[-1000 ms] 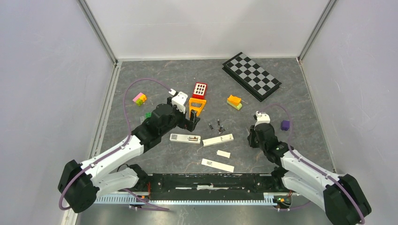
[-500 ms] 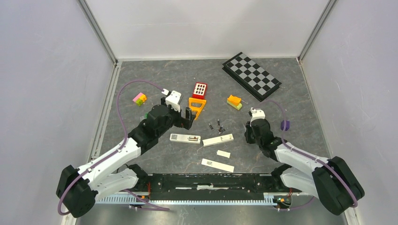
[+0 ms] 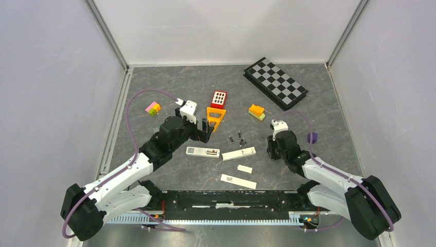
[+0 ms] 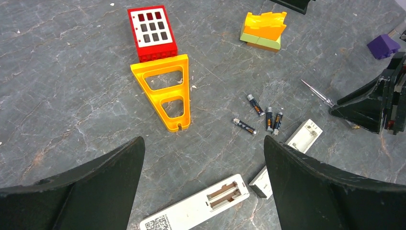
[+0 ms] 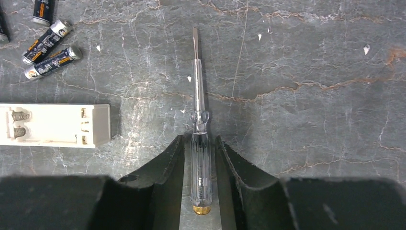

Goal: Unload the batteries from the remote control

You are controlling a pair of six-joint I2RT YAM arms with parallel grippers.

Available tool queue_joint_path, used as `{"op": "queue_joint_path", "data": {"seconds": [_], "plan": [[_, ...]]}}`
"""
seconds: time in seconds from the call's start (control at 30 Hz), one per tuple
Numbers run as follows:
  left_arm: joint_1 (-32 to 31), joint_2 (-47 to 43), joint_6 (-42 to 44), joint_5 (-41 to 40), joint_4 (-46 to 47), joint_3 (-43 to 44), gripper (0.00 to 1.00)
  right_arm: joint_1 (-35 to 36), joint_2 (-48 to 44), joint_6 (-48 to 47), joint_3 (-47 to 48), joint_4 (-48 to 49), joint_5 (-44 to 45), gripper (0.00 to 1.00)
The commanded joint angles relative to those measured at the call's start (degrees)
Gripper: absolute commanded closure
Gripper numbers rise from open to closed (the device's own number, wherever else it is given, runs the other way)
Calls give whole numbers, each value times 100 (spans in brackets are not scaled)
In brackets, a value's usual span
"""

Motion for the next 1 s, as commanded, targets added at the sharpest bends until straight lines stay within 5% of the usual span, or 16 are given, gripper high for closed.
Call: {"op": "queue_joint_path", "data": {"seconds": [0.0, 0.23, 0.57, 0.97], "plan": [[33, 18, -179, 24, 200, 37, 0, -7, 144, -65, -23, -613, -331, 68], [42, -57, -172, -90, 167, 4, 0, -10, -24, 532, 50, -582, -133, 84], [118, -81, -263, -504, -52, -4, 0, -14, -359, 1083, 13, -547, 453, 66], [372, -9, -335, -539, -327, 162, 0, -12, -1109, 895, 244, -555, 1106, 32]]}}
